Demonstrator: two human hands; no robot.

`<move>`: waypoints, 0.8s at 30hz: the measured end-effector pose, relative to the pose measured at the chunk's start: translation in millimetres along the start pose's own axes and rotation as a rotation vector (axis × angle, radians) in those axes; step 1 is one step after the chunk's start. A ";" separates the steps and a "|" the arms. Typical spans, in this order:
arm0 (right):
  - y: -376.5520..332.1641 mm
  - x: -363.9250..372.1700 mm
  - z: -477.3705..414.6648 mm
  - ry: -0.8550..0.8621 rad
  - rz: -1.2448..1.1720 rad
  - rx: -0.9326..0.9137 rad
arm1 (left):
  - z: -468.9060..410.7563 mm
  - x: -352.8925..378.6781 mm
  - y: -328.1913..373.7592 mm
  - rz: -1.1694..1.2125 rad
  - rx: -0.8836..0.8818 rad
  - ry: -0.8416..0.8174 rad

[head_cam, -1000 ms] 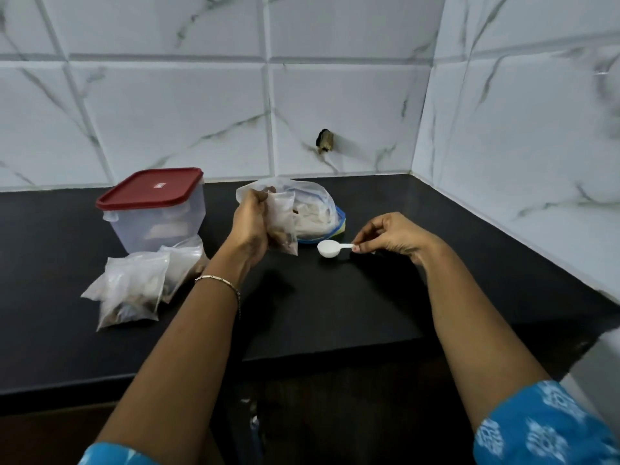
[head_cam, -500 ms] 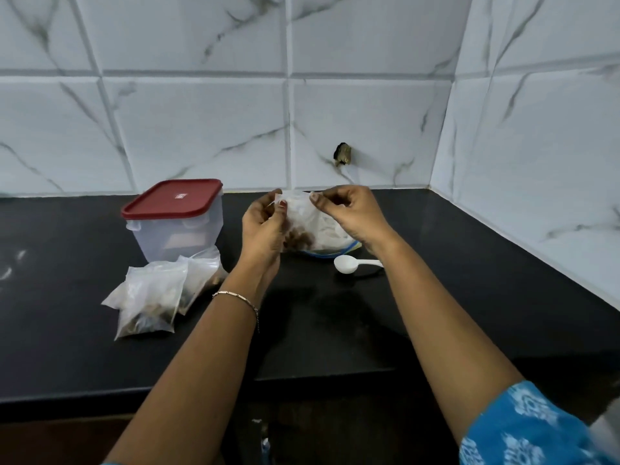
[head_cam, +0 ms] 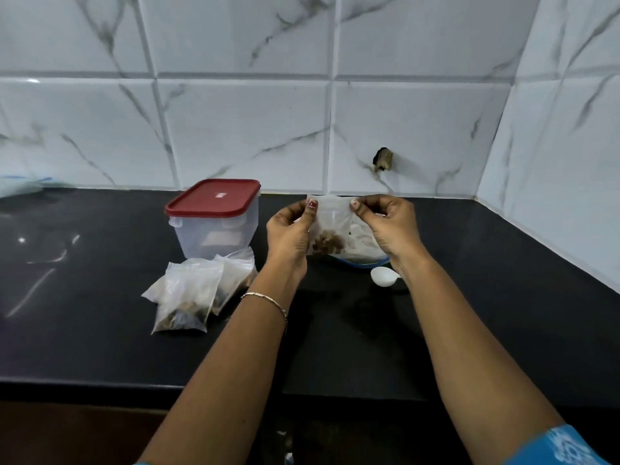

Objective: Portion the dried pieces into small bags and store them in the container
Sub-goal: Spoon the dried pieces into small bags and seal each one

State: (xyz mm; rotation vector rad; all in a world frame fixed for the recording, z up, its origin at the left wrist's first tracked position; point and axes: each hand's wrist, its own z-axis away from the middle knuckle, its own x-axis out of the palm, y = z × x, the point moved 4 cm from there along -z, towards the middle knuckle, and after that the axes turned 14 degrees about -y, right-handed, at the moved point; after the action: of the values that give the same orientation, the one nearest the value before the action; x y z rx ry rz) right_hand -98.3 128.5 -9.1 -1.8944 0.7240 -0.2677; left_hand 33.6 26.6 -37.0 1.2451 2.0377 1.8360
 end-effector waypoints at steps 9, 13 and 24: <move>-2.0 5.2 0.1 -0.043 0.000 -0.010 | -0.3 -0.4 1.7 -0.062 0.019 -0.001; -3.1 12.6 1.3 -0.086 -0.007 -0.007 | -1.0 1.0 1.1 -0.051 0.014 -0.051; 0.2 14.9 -2.0 -0.072 0.187 -0.018 | 4.7 13.8 3.5 -0.123 0.006 -0.189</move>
State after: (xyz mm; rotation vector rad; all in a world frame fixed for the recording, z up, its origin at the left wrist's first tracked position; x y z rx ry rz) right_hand -87.6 118.1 -10.4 -1.8290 0.8505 -0.0746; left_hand 29.0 38.8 -29.4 1.2147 1.9716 1.5952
